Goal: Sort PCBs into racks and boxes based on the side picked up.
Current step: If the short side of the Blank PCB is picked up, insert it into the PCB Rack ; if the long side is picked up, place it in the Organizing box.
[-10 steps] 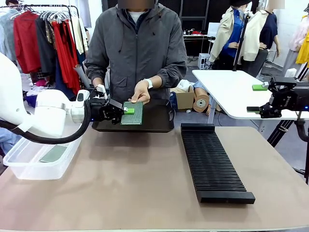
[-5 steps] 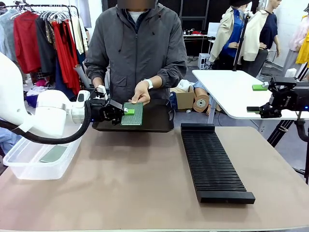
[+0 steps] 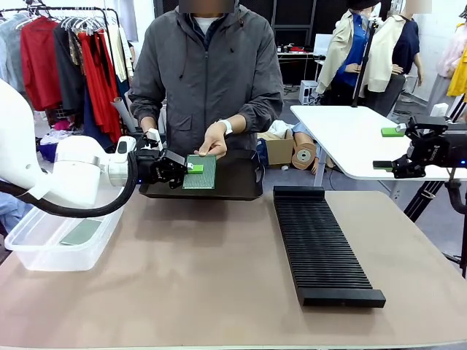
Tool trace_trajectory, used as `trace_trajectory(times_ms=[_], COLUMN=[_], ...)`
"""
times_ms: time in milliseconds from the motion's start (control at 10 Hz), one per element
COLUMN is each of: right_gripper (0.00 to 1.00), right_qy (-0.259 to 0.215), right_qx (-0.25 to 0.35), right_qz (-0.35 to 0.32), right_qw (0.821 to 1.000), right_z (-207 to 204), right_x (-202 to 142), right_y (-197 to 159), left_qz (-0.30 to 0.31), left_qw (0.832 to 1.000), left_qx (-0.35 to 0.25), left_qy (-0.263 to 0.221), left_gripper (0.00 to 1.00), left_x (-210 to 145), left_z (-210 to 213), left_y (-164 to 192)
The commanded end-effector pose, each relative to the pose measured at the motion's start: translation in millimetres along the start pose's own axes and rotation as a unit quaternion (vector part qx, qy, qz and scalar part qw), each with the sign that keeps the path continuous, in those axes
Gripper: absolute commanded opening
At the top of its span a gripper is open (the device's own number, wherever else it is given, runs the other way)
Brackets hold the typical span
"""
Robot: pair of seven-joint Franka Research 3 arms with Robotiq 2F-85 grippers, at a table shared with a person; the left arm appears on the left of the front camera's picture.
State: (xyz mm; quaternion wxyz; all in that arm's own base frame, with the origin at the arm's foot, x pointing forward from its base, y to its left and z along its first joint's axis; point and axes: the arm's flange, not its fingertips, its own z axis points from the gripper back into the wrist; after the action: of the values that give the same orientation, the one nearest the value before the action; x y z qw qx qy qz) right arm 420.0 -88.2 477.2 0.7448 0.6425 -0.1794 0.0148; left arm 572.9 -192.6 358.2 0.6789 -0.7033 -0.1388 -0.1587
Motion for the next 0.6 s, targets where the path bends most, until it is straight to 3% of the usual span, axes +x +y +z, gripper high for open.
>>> trace_trajectory(times_ms=[0, 500], right_gripper=[1.0, 1.0], right_qy=[0.006, 0.006], right_qx=[-0.001, -0.001], right_qz=[-0.001, -0.001], right_qw=[1.0, 1.0], right_z=[1.7, 1.7], right_x=[0.6, 0.6], right_y=[2.7, 2.7], left_qz=[-0.004, -0.004], left_qw=[1.0, 1.0], left_qx=[-0.003, -0.003], left_qy=[-0.003, -0.003], left_gripper=[0.0, 0.0], left_x=[0.5, 0.5], left_z=[-0.1, -0.1], left_y=[-1.7, -1.7])
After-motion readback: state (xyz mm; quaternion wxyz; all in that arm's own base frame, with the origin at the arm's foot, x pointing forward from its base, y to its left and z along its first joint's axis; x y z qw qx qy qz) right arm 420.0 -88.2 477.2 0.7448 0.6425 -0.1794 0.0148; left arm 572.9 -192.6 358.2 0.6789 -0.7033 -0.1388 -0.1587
